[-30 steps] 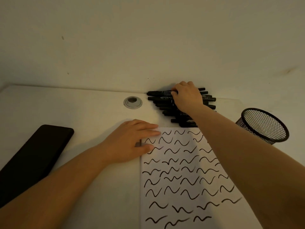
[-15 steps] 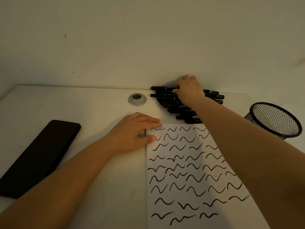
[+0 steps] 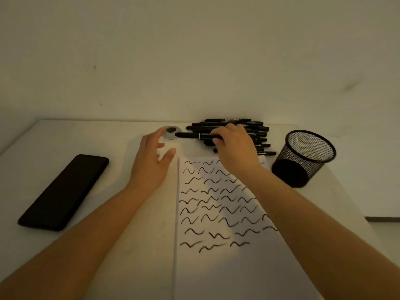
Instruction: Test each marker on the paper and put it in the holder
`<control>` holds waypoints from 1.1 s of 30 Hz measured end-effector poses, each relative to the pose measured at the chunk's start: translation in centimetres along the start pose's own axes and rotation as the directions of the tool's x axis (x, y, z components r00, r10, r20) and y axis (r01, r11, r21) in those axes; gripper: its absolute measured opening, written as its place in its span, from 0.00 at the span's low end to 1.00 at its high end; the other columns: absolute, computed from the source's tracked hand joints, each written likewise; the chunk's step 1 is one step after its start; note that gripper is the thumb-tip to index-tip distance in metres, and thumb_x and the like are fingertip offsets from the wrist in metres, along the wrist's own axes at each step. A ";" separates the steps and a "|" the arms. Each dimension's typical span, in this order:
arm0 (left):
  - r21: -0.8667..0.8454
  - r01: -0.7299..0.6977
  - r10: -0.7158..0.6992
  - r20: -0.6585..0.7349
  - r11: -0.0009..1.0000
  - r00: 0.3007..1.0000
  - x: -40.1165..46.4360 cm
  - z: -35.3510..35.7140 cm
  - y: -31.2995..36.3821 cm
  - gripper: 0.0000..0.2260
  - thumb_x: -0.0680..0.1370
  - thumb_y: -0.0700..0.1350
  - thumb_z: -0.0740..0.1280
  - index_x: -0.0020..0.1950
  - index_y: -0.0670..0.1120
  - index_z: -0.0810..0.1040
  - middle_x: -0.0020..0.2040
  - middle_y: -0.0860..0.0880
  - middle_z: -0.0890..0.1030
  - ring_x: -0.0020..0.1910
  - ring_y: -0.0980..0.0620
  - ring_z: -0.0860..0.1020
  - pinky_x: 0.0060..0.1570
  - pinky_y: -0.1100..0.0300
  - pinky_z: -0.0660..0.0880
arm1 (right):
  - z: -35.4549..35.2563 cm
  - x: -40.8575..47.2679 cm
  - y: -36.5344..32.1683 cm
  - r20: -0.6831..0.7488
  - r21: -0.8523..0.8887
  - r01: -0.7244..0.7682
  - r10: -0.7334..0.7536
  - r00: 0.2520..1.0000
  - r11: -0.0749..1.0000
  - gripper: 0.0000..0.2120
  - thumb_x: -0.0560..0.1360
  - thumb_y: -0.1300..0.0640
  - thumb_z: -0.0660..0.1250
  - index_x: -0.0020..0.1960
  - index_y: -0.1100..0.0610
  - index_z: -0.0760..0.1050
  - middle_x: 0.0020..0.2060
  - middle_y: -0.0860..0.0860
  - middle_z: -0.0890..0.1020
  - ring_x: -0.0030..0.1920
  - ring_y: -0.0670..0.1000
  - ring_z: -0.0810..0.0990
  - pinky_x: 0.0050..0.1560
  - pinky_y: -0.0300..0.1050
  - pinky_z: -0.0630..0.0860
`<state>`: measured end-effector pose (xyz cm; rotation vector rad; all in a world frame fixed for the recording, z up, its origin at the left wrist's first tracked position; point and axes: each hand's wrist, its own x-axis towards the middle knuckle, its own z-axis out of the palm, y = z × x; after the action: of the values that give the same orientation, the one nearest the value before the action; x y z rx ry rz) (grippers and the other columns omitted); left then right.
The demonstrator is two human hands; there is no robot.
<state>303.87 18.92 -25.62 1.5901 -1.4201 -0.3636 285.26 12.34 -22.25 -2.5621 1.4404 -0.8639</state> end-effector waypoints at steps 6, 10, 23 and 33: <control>0.437 -0.417 0.363 0.205 0.797 0.909 -4.9 -0.4 4.1 0.15 0.78 0.53 0.58 0.60 0.50 0.76 0.53 0.49 0.79 0.51 0.48 0.75 0.46 0.57 0.68 | -4.6 -6.5 -1.2 0.198 0.213 -0.083 0.040 0.979 0.974 0.10 0.76 0.55 0.63 0.56 0.49 0.77 0.47 0.46 0.79 0.47 0.46 0.75 0.42 0.33 0.67; 0.418 -0.465 0.405 0.230 0.780 0.885 -8.2 -0.8 6.3 0.18 0.77 0.55 0.55 0.53 0.46 0.79 0.42 0.49 0.81 0.37 0.48 0.77 0.36 0.57 0.70 | -7.4 -9.9 -1.4 0.282 0.452 -0.297 0.181 0.942 0.841 0.05 0.70 0.53 0.70 0.41 0.44 0.77 0.33 0.42 0.80 0.33 0.38 0.77 0.30 0.27 0.71; 0.269 -0.406 0.269 0.428 0.873 0.863 -14.2 0.2 10.5 0.10 0.77 0.55 0.55 0.44 0.53 0.72 0.34 0.57 0.74 0.33 0.54 0.71 0.33 0.56 0.69 | -7.4 -15.8 -4.2 0.426 0.821 -0.521 0.355 0.832 0.235 0.15 0.74 0.59 0.61 0.29 0.57 0.74 0.19 0.54 0.74 0.19 0.49 0.66 0.22 0.39 0.65; 0.009 -0.076 0.054 0.623 0.997 0.780 -15.6 -1.2 9.2 0.12 0.77 0.51 0.58 0.35 0.56 0.74 0.28 0.57 0.75 0.28 0.61 0.72 0.34 0.65 0.71 | -6.8 -16.8 -2.9 0.416 0.855 -0.483 0.306 0.857 0.190 0.16 0.71 0.68 0.55 0.30 0.56 0.75 0.24 0.55 0.67 0.18 0.47 0.63 0.20 0.33 0.59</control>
<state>294.68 34.45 -23.28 1.5034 -1.9810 -0.8946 277.28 28.89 -22.90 -1.1926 0.9366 -0.9556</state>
